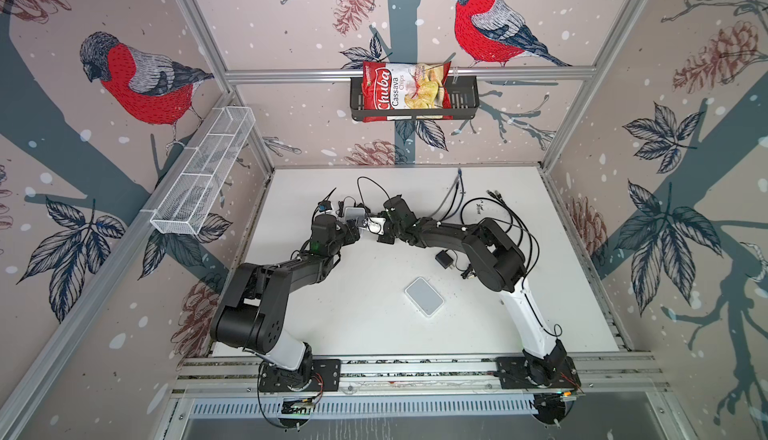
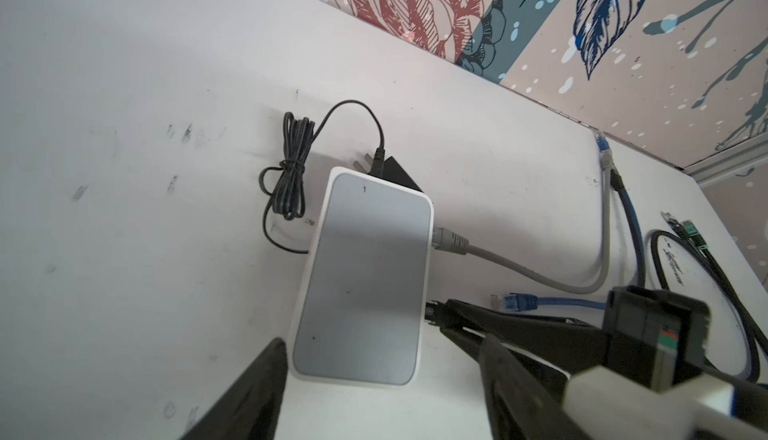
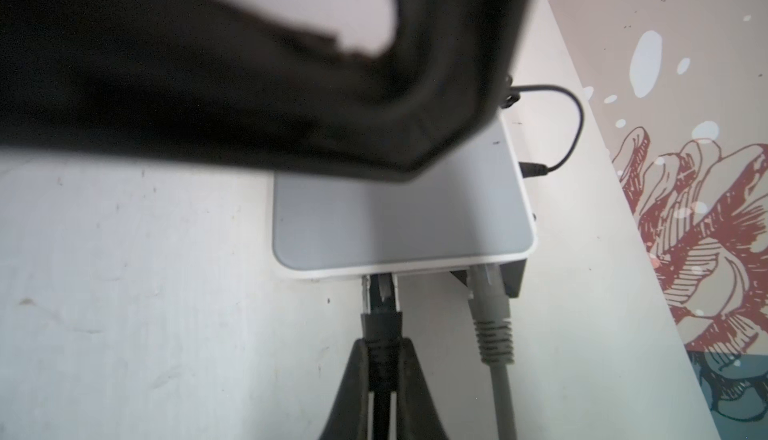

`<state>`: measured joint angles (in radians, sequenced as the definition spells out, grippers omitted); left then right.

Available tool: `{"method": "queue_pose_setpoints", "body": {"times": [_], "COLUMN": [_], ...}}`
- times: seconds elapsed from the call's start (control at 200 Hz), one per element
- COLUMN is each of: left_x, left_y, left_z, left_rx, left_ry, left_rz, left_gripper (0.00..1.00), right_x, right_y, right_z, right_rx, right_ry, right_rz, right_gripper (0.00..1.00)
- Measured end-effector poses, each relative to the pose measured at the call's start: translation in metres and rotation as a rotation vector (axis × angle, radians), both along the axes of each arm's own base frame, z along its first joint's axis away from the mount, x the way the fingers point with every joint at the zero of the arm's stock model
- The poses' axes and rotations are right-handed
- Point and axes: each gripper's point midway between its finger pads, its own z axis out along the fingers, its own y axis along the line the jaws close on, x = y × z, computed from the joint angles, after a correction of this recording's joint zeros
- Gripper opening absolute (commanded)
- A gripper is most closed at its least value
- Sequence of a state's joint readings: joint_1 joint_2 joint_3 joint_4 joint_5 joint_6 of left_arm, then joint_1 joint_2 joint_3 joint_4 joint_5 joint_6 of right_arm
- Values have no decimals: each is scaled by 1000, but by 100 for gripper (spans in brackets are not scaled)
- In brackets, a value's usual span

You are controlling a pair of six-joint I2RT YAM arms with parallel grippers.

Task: Insert the plug into the switch port
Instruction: 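Open both grippers and lift away from the switch and plug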

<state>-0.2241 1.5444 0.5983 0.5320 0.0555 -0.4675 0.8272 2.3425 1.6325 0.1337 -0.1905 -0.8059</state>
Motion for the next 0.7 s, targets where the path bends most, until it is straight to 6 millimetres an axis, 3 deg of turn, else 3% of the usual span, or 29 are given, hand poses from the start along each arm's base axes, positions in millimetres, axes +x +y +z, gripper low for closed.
{"method": "queue_pose_setpoints", "body": {"times": [0.165, 0.5, 0.7], "left_x": [-5, -13, -17], "left_y": [10, 15, 14], "left_z": [-4, 6, 20], "left_rx": [25, 40, 29], "left_ry": [26, 22, -10], "left_rz": [39, 55, 47], "left_gripper": [96, 97, 97], "right_x": [-4, -3, 0], "right_y": [1, -1, -6], "right_z": [-4, -2, 21], "right_rx": [3, 28, 67], "right_ry": [28, 70, 83], "right_rz": [-2, -32, -55], "right_gripper": [24, 34, 37]}}
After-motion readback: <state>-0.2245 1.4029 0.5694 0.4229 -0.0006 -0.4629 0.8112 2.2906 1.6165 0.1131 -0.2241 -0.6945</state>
